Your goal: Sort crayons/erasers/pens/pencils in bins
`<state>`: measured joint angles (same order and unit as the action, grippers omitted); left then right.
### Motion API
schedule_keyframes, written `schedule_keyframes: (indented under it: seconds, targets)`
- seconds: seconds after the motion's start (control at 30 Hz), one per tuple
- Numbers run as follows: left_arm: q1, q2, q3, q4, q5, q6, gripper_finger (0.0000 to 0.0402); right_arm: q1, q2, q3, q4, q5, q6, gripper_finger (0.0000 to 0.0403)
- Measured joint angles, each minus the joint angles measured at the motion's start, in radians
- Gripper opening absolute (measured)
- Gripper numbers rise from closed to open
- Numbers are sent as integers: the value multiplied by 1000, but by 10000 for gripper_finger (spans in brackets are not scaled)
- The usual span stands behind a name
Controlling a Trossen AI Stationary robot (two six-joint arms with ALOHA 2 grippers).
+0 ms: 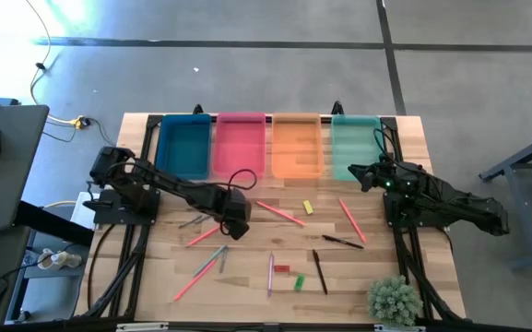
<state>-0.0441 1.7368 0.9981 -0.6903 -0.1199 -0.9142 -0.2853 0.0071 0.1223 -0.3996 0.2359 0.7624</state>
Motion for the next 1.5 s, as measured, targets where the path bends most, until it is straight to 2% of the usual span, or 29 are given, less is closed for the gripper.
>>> schedule_keyframes:
  seconds: [0.37, 0.8, 1.0, 1.2, 1.5]
  targets:
    - [0, 62, 5, 6, 22, 0, 111, 0, 0, 0, 0, 0, 6, 119]
    - [-2, 64, 2, 7, 37, 0, 27, 0, 0, 0, 75, -17, 43, 119]
    - [-2, 62, 2, 6, 58, 0, 11, 0, 0, 0, 84, -74, 42, 119]
    - [5, 16, -5, 20, 106, 6, 9, 0, 0, 0, 95, -123, 41, 119]
    - [80, -159, -2, 158, 120, -40, 8, 0, 0, 0, 186, -261, 42, 119]
